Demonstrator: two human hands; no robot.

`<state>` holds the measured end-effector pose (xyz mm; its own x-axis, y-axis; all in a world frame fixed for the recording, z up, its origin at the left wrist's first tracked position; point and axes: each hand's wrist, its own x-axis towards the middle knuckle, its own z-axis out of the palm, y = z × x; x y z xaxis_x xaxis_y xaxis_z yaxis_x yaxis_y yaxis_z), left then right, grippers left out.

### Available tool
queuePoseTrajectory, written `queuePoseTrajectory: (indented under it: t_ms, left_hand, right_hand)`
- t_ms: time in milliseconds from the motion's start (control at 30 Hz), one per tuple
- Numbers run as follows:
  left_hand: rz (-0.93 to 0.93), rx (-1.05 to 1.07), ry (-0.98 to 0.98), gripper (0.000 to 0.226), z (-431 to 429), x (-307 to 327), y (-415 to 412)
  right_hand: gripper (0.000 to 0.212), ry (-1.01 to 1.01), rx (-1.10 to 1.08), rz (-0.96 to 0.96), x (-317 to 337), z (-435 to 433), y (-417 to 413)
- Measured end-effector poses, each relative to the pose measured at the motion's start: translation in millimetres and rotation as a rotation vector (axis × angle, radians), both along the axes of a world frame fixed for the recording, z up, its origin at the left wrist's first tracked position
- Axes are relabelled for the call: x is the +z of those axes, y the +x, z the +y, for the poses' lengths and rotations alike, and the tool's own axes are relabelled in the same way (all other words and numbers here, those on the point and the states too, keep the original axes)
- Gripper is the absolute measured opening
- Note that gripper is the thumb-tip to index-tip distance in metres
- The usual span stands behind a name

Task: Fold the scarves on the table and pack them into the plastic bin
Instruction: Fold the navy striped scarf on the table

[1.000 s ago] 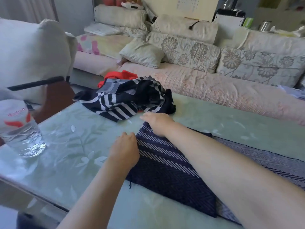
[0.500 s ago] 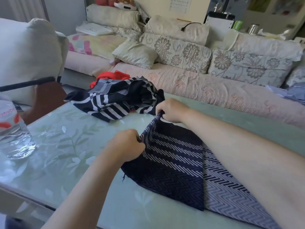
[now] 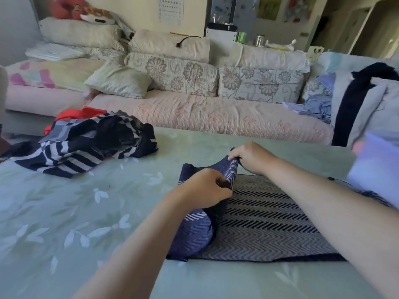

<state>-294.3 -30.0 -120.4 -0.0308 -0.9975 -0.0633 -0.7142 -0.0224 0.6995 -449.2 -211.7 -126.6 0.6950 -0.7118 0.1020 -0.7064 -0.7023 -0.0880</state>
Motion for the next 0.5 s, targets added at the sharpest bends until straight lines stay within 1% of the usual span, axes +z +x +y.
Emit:
queuePoseTrajectory:
  t_ms: [133,233,400,467,500]
  left_hand:
    - [-0.005,-0.067,-0.008,0.019,-20.5,-11.0,-52.6]
    - [-0.003,-0.092,-0.018,0.013,-31.9,-22.9,-85.6]
    - [0.031,-0.078,0.005,0.018,-41.7,-43.1,-124.4]
    - [0.056,-0.06,0.007,0.019,-39.8,-51.5,-134.6]
    - [0.093,-0.07,0.046,0.021,-38.2,-55.3,-139.3]
  right_hand:
    - [0.049,-0.004,-0.075,-0.012,-11.5,-14.4,-59.1]
    - [0.05,0.003,-0.091,0.001,-19.0,-21.5,-90.4]
    - [0.047,0.014,-0.122,0.0,-40.1,-25.4,-118.9]
    - [0.051,0.061,-0.144,0.033,-51.0,-22.7,-126.3]
    - [0.056,0.09,-0.148,0.069,-56.4,-19.9,-129.4]
